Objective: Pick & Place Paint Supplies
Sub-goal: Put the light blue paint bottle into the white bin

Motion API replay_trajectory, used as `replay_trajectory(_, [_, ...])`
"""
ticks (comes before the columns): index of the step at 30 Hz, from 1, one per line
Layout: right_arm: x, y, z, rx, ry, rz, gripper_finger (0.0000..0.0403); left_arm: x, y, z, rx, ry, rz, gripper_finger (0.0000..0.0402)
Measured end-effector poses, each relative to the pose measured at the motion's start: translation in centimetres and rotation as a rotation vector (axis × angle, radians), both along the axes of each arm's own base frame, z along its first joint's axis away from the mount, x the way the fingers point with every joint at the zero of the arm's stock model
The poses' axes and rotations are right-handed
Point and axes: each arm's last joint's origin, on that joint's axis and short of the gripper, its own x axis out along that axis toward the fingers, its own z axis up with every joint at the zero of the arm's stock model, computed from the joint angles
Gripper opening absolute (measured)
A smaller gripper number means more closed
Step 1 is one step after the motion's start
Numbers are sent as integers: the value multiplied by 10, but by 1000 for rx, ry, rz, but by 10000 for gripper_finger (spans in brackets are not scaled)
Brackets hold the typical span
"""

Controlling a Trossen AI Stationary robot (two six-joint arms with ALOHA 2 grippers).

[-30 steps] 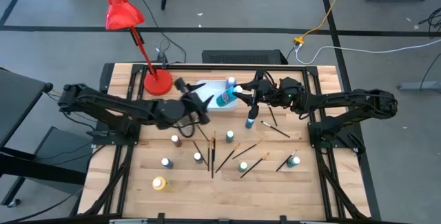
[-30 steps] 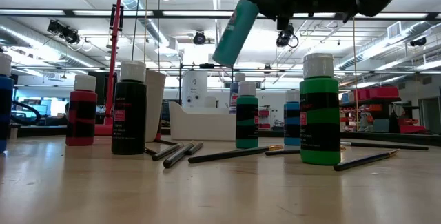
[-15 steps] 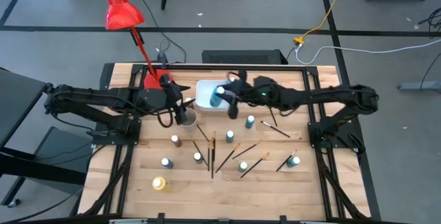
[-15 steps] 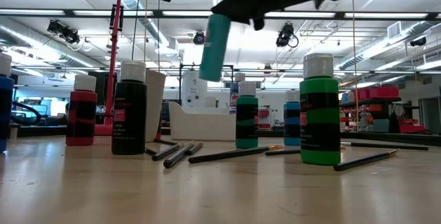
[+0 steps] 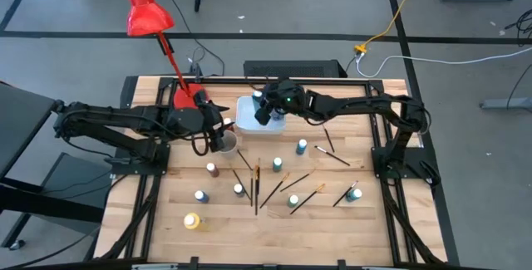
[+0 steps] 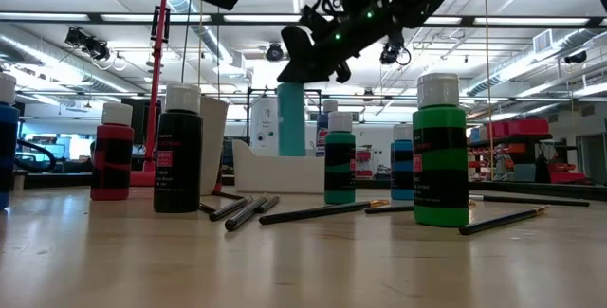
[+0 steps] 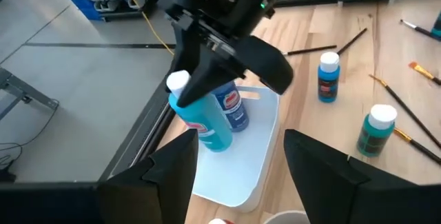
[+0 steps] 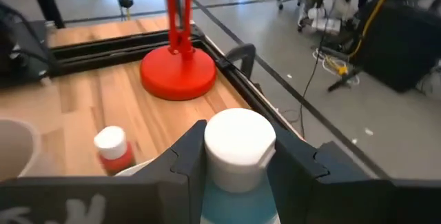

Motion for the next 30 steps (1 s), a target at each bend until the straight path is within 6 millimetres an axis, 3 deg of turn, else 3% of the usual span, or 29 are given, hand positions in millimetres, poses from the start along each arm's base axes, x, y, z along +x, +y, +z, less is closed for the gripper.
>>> replay_trajectory(15, [-3,-19,-29,68,41,-72,121,0,0,0,10,7,-2,224])
replay_trajectory(30, [-5,-20,-31,59,70,-122,134,0,0,0,11,10,-7,224])
